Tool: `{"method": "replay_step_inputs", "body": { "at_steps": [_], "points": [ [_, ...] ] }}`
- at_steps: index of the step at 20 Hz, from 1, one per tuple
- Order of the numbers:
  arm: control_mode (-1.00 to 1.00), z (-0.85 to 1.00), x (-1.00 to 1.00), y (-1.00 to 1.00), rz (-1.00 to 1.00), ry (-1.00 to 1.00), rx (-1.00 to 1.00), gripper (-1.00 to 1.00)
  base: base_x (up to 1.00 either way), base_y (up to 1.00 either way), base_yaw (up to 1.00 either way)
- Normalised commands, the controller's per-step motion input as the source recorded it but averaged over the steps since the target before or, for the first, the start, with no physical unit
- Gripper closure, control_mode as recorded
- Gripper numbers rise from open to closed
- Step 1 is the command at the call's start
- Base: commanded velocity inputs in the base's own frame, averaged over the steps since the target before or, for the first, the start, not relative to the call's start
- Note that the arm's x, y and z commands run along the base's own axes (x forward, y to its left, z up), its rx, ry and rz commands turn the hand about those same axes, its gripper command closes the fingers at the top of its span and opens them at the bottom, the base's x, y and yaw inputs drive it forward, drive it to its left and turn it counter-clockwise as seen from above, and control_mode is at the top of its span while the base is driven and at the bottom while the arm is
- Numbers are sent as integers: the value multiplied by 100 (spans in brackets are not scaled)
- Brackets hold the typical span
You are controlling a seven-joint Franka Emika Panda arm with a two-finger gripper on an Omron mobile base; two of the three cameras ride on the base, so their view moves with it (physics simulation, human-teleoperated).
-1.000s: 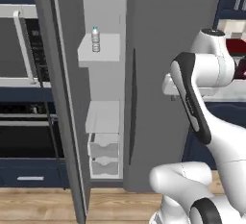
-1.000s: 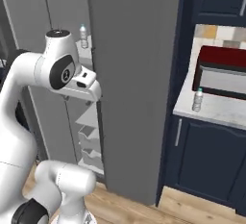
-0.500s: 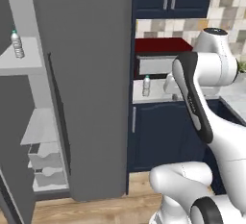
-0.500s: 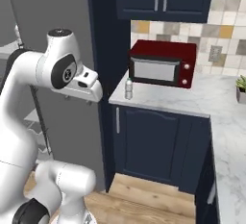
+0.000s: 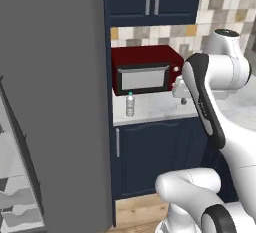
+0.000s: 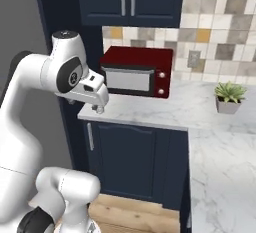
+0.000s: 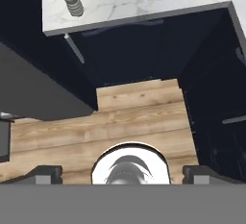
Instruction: Take the bottled waters from the counter and place them in the freezer to freeze. Close the freezer door after placing the bottles.
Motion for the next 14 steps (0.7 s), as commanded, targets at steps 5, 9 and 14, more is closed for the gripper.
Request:
{"method": "replay_step_inputs", "body": {
  "at_steps": [5, 9, 14],
  "points": [
    [100, 0, 0, 0, 0, 0, 0, -100, 65, 23, 0],
    [100, 0, 0, 0, 0, 0, 0, -100, 38, -7, 11],
    [100, 0, 0, 0, 0, 0, 0, -100, 27, -19, 7]
  ]
}}
